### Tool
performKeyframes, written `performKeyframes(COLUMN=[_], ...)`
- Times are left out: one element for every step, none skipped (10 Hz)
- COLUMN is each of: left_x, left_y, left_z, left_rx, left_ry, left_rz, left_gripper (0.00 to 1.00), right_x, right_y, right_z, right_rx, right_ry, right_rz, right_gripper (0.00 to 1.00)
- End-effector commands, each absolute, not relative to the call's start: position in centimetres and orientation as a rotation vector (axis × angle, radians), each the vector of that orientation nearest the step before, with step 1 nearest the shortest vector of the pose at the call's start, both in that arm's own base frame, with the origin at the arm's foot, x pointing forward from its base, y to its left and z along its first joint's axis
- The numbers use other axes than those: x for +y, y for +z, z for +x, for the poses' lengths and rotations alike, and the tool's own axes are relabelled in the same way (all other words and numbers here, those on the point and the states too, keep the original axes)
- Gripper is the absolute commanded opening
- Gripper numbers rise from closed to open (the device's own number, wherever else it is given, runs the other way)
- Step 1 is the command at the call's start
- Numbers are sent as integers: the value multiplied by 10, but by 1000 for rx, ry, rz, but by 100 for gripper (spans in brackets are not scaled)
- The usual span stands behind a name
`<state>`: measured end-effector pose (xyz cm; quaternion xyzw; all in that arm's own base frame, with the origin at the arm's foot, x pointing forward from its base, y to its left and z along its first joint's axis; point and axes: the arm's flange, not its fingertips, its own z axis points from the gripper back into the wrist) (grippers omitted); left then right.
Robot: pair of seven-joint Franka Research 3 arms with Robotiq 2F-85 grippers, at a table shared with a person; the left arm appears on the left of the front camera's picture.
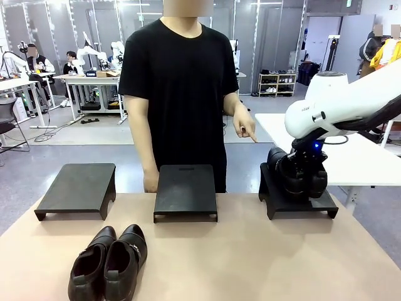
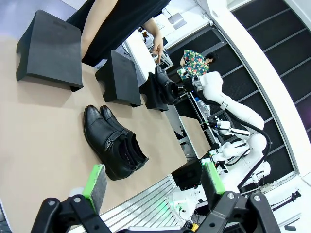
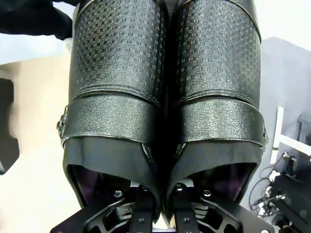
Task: Place the shoes on the stand as instructed by the person.
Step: Pick up one pair of Shoes and place it on the Shoes Stand indicated by the person.
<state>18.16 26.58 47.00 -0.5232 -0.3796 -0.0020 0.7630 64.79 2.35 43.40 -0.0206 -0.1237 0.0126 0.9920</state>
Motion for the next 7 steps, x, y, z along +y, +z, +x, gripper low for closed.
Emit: performKeyframes(left_x=[269, 269, 269, 269, 269, 269, 269], left_y=[472, 472, 472, 472, 472, 472, 472], left_z=[183, 183, 183, 183, 183, 183, 183], left_rx=[-846, -846, -846, -846, -846, -846, -846], left_ry=[-24, -24, -24, -24, -24, -24, -24], left_rz=[-1148, -1148, -1148, -1148, -1148, -1148, -1148], left_gripper=[100, 100, 100, 100, 100, 100, 100], right_x=[28, 27, 26, 25, 26, 25, 25], right_y=[432, 428, 427, 425, 420, 416, 413], right_z=[659, 663, 664, 666, 667, 668, 668], right_rx=[-305, -316, -333, -326, -321, -311, -295], right_ry=[-19, -49, -60, -63, -55, -33, -29], right_rz=[-68, -46, -26, -19, -18, -8, -6], right_gripper=[9, 9, 9, 9, 9, 9, 9])
